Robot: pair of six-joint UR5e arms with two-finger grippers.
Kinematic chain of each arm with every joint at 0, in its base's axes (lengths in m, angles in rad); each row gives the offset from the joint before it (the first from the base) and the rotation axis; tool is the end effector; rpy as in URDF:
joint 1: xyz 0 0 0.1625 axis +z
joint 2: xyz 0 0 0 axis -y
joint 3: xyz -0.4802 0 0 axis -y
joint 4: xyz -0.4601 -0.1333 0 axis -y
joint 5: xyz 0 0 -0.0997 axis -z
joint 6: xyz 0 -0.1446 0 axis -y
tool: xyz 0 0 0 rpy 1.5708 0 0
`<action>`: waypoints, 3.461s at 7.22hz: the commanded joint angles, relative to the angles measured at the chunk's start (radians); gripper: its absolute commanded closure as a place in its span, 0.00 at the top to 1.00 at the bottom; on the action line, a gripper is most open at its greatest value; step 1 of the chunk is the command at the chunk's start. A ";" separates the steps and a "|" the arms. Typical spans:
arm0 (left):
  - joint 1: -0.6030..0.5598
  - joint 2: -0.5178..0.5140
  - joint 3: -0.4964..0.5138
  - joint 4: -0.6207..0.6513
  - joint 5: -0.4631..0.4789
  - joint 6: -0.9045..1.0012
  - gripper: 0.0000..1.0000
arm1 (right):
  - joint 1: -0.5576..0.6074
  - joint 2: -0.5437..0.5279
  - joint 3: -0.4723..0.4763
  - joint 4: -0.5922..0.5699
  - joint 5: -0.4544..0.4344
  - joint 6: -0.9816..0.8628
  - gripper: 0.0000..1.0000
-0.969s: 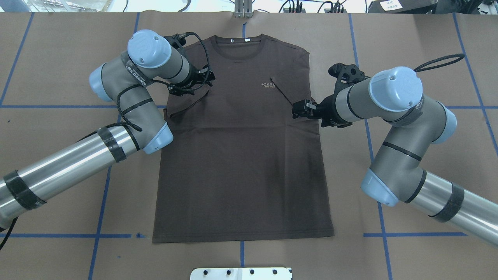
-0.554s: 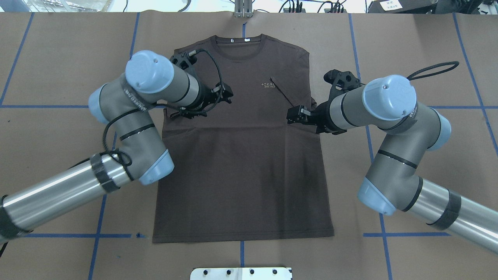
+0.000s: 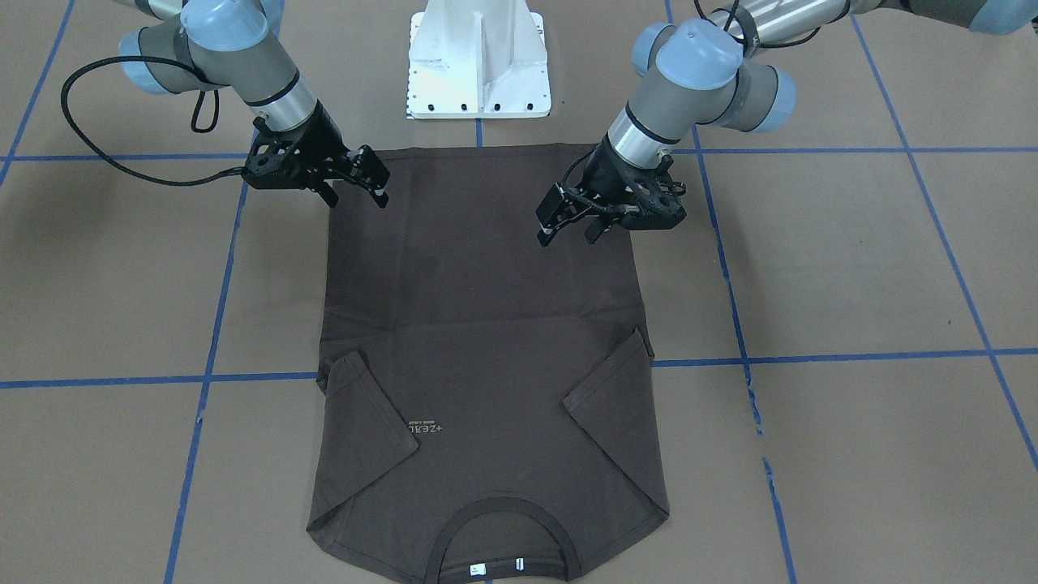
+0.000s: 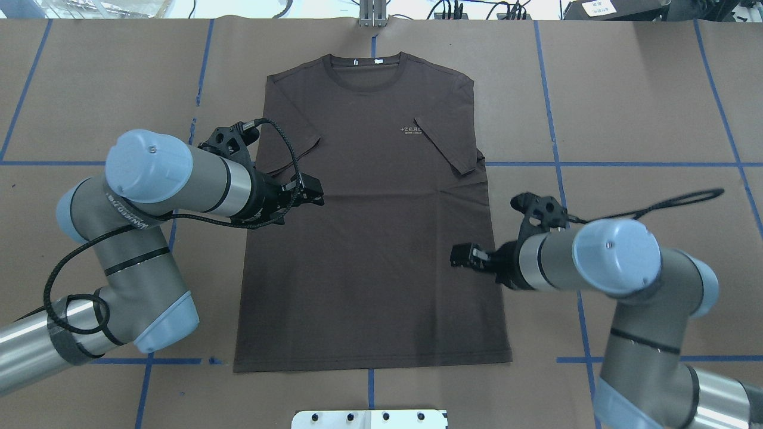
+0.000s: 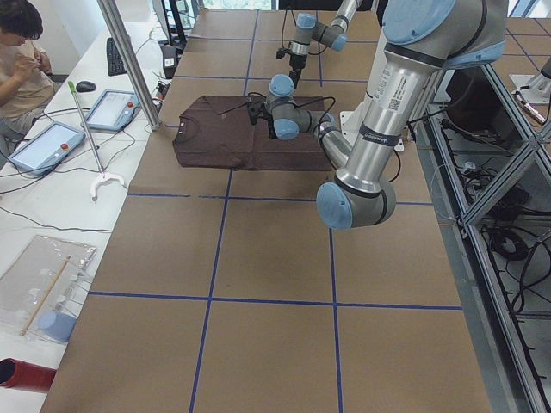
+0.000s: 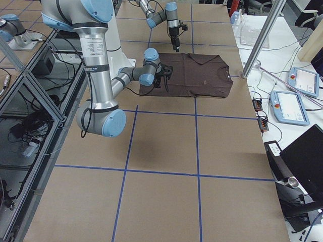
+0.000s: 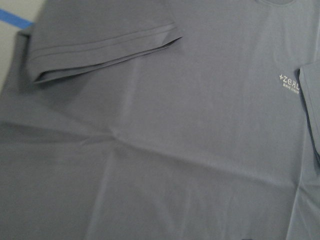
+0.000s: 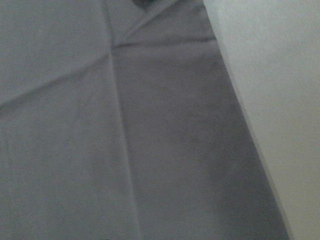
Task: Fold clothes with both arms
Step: 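Move both grippers down to the hem corners nearest the robot, then grasp both hem corners with the left and right grippers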
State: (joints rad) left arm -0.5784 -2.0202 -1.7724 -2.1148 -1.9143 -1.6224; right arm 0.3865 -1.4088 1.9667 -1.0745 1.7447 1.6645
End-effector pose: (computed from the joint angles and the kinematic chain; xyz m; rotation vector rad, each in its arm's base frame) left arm 0.5716 -0.4742 0.2734 0.0169 1.2250 -0.3447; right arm -0.5528 -0.3419 0.3765 -0.0024 -1.0686 0.3423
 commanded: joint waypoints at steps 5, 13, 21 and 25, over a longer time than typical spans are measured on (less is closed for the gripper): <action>0.022 0.020 -0.033 0.007 -0.017 -0.004 0.89 | -0.302 -0.082 0.140 -0.298 -0.246 0.225 0.78; 0.023 0.020 -0.032 0.007 -0.014 -0.001 0.89 | -0.293 -0.088 0.118 -0.298 -0.249 0.225 0.00; 0.237 0.264 -0.266 0.208 0.096 -0.221 0.82 | -0.267 -0.102 0.204 -0.298 -0.241 0.225 0.00; 0.377 0.285 -0.253 0.282 0.181 -0.289 0.80 | -0.268 -0.102 0.207 -0.297 -0.241 0.224 0.00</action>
State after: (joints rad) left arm -0.2381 -1.7500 -2.0282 -1.8389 -1.7389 -1.8762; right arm 0.1182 -1.5110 2.1728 -1.3726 1.5033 1.8894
